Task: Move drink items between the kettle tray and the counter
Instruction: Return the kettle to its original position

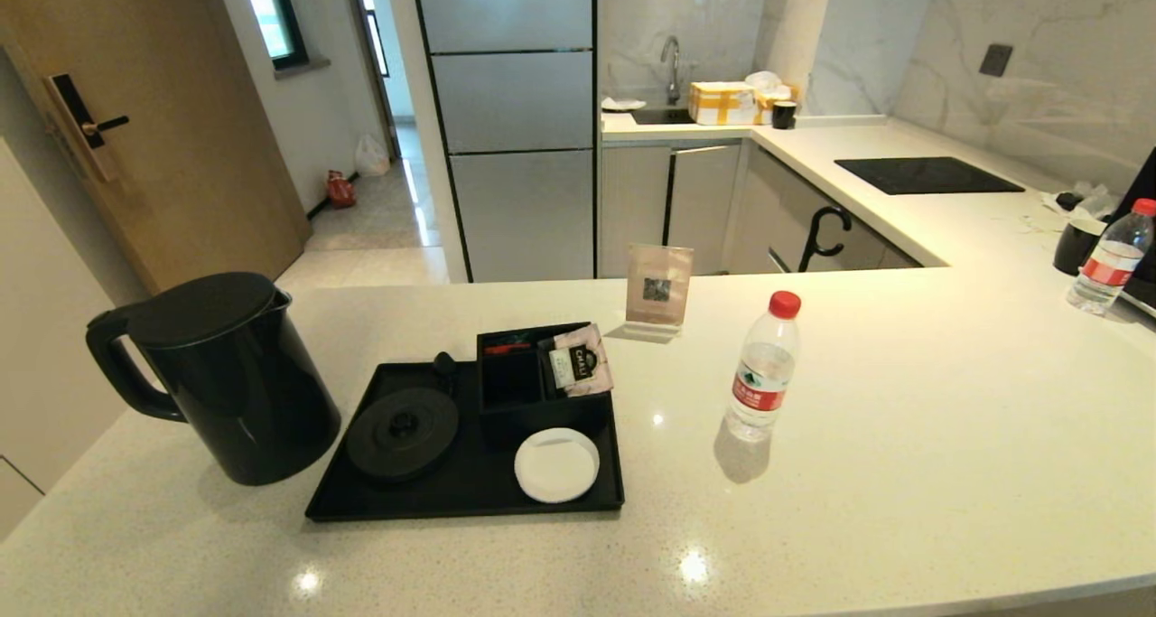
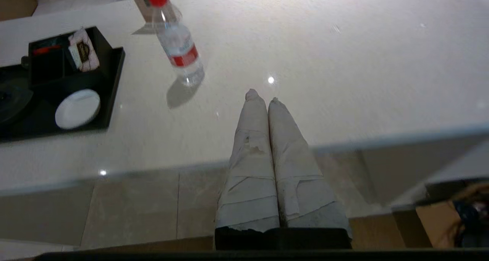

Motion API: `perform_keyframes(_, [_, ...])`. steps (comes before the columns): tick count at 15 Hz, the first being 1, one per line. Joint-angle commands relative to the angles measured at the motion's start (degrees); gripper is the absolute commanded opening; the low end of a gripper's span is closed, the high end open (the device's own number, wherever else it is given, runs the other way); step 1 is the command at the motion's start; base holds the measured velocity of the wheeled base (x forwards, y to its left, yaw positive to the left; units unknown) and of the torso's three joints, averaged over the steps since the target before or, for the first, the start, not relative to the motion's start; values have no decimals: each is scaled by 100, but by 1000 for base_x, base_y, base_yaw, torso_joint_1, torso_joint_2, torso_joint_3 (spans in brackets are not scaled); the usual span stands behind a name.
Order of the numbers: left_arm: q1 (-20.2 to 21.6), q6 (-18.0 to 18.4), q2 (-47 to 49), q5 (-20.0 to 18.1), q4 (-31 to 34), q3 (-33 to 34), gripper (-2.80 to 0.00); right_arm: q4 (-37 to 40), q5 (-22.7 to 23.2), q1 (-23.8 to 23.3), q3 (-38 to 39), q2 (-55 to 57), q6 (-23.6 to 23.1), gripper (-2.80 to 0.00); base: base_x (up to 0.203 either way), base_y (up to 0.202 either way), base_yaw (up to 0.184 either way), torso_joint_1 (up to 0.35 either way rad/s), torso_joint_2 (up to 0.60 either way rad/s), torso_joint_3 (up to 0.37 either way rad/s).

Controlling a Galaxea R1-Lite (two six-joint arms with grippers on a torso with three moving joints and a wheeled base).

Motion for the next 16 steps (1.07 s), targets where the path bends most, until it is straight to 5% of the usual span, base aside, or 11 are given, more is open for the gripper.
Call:
perform_keyframes(1, [2,-4,7,-1,0,0,-280,1356,60,-311,-170,-1578,2,-280,0,0,0,0,0,0])
perform_keyframes(3, [2,-2,7,-1,-1,0,-280,1244,61,-408,378,-2311,12,-280,0,0,0,0,0,0])
perform_keyframes(8, [2,-2,7,-1,-8,0,-280,-1949,-185,-472,2757,-2480,316,-280,0,0,0,0,0,0])
perform_keyframes(12, [2,-2,7,-1,-2,0,-280,-4124,-109,-478,4654,-2491,-206,-280,0,0,0,0,0,0])
perform_keyframes(14, [2,-2,7,-1,-8,0,-280,-4590,359,-480,5200,-2493,-672,-280,0,0,0,0,0,0])
perform_keyframes(16, [2,-2,7,-1,-8,0,-280,-3970,500,-480,5172,-2493,-680,-280,0,0,0,0,0,0])
